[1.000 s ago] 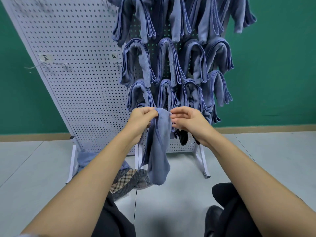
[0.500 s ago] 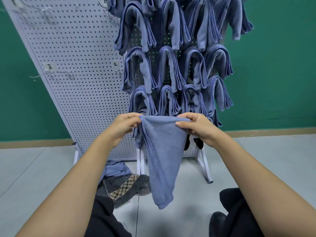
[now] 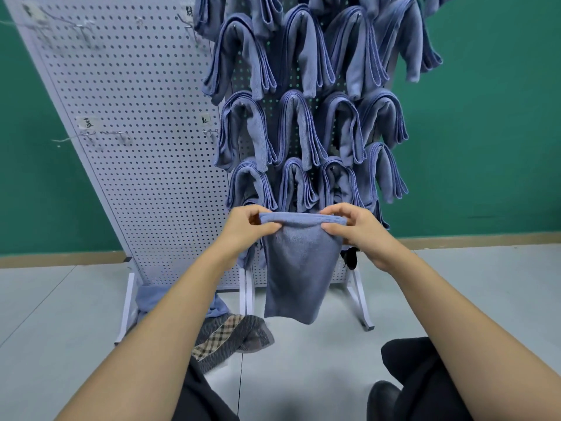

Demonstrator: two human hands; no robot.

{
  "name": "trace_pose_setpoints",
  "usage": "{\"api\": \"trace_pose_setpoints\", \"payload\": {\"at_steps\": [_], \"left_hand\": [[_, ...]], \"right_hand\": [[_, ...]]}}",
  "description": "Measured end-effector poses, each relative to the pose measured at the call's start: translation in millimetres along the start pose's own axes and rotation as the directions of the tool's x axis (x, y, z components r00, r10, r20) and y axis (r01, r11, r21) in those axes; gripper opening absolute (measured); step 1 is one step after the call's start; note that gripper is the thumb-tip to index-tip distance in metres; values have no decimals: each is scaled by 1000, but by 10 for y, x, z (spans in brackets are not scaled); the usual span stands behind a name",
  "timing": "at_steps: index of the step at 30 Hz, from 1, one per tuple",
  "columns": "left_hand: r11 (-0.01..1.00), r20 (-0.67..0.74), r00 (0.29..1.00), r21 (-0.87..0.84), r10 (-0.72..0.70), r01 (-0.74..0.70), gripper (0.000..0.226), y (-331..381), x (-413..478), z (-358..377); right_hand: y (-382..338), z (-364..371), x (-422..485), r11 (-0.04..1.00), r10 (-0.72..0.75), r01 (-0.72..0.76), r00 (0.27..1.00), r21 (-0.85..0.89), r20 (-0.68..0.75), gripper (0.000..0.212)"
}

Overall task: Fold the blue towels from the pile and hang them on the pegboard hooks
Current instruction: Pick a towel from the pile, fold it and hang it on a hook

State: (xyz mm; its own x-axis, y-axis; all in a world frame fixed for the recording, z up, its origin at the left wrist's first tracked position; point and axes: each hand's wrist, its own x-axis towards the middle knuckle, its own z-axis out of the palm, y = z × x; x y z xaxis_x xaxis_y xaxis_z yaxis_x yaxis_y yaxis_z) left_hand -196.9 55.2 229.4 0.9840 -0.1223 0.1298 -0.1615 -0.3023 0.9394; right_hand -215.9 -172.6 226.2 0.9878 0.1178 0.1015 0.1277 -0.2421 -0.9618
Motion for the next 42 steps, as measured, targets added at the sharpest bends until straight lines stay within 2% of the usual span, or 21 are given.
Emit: {"api": "trace_pose_setpoints", "payload": {"at_steps": [4, 6, 9, 12, 14, 15, 19, 21, 25, 28, 29, 31, 33, 34, 35, 36, 39, 42], "left_hand": [[970, 23, 999, -242, -32, 37, 12, 99, -11, 96], [959, 64, 998, -281, -9, 27, 12, 165, -42, 176], [962, 141, 988, -273, 70, -29, 16, 246, -86, 307], [960, 188, 976, -273, 109, -54, 16, 298, -92, 357], [951, 158, 982, -306, 102, -50, 15, 307, -75, 334], [947, 135, 986, -318, 94, -46, 15, 305, -65, 315], [915, 23, 1000, -404, 16, -6, 17, 315, -44, 299], [909, -27, 999, -416, -41, 26, 25, 262, -40, 313], [877, 3, 983, -451, -185, 166, 45, 55, -153, 410], [780, 89, 934, -527, -345, 338, 60, -134, -321, 505], [733, 149, 906, -544, -396, 410, 74, -202, -362, 530], [580, 306, 831, -603, -466, 547, 84, -319, -426, 557], [356, 432, 767, -703, -475, 616, 66, -424, -458, 522], [272, 469, 764, -742, -444, 613, 55, -449, -464, 504], [234, 474, 779, -771, -411, 593, 47, -458, -462, 458], [237, 459, 801, -790, -384, 565, 39, -455, -446, 405], [444, 331, 859, -750, -391, 491, 24, -398, -275, 134], [519, 266, 868, -714, -419, 470, 22, -377, -72, -223]], "right_hand": [[-39, -154, -72, 999, 9, -10, 999, -40, -35, 19], [-101, -245, -103, 992, -27, 25, 1000, -121, -15, 25], [-250, -300, -132, 929, -46, 91, 990, -358, 134, 37], [-426, -209, -117, 812, -15, 165, 965, -559, 263, 19], [-516, -186, -55, 714, -41, 201, 968, -671, 247, 38], [-555, -174, -18, 677, -58, 201, 974, -708, 221, 40], [-743, -109, 82, 610, -109, 228, 973, -759, 205, 24], [-883, -82, 95, 589, -126, 245, 969, -770, 211, 29], [-1232, -139, 31, 641, -186, 290, 957, -711, 222, 34], [-1511, -224, -48, 704, -239, 294, 955, -647, 174, 32], [-1598, -263, -67, 733, -266, 299, 953, -611, 148, 33], [-1723, -381, -66, 802, -324, 311, 944, -510, 67, 35], [-1708, -530, -11, 874, -351, 315, 936, -369, -33, 36], [-1640, -602, 24, 900, -344, 303, 935, -314, -82, 41], [-1535, -663, 55, 919, -325, 282, 938, -274, -123, 45], [-1397, -717, 84, 938, -293, 251, 942, -238, -163, 44], [-878, -801, 127, 992, -113, 95, 961, -82, -254, 24], [-400, -786, 117, 971, 213, -190, 963, 147, -165, 23]]}}
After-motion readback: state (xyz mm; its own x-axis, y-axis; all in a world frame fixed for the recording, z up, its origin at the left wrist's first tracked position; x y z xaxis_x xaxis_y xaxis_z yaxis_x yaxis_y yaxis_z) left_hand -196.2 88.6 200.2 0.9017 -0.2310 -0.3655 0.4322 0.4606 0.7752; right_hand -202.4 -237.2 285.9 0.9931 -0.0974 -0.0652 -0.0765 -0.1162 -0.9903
